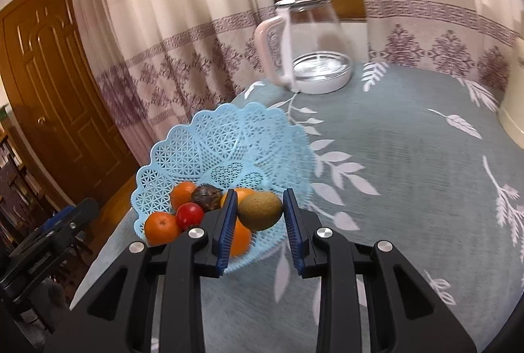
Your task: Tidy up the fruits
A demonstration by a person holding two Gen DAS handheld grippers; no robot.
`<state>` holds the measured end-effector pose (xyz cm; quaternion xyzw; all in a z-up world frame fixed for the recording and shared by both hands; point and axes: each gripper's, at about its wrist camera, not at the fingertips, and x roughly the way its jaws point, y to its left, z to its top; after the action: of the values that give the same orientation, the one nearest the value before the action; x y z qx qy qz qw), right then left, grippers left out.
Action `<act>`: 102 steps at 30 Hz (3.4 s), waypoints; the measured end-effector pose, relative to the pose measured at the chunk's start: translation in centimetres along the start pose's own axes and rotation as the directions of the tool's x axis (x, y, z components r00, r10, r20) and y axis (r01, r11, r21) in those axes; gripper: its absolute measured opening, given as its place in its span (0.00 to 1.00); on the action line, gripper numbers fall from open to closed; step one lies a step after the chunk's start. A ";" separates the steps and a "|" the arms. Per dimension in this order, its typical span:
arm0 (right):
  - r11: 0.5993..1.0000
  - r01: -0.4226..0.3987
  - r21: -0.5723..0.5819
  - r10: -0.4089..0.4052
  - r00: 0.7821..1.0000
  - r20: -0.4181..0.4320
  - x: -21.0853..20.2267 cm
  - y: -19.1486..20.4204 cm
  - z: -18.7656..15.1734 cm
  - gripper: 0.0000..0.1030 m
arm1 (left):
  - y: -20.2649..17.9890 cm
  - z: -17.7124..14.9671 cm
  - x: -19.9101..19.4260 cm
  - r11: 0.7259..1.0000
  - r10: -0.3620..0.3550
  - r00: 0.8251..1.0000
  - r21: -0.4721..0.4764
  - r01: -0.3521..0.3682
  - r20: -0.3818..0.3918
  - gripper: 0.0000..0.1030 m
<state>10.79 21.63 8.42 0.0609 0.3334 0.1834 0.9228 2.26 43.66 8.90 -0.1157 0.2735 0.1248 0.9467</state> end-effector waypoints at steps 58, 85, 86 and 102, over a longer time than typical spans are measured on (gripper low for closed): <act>0.994 0.098 -0.043 -0.093 0.989 0.112 -6.7 0.8 -4.3 0.89 | -1.6 0.4 -2.5 0.979 0.100 0.989 0.165 -0.117 0.106 0.97; 0.986 0.111 -0.125 -0.093 0.985 0.143 -8.2 2.7 -5.2 0.95 | -2.8 0.5 -4.0 0.963 0.103 0.983 0.234 -0.137 0.154 0.97; 0.986 0.112 -0.125 -0.093 0.985 0.143 -8.2 2.6 -5.2 0.95 | -2.8 0.6 -4.0 0.963 0.102 0.983 0.234 -0.137 0.153 0.97; 0.985 0.104 -0.140 -0.086 0.988 0.130 -7.9 2.9 -5.4 0.95 | -2.9 0.4 -3.7 0.956 0.118 0.981 0.249 -0.153 0.152 0.97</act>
<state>0.84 21.21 9.63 -0.0120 0.2639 0.1588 0.9513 0.26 40.40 11.70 0.0367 0.2300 0.1602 0.9592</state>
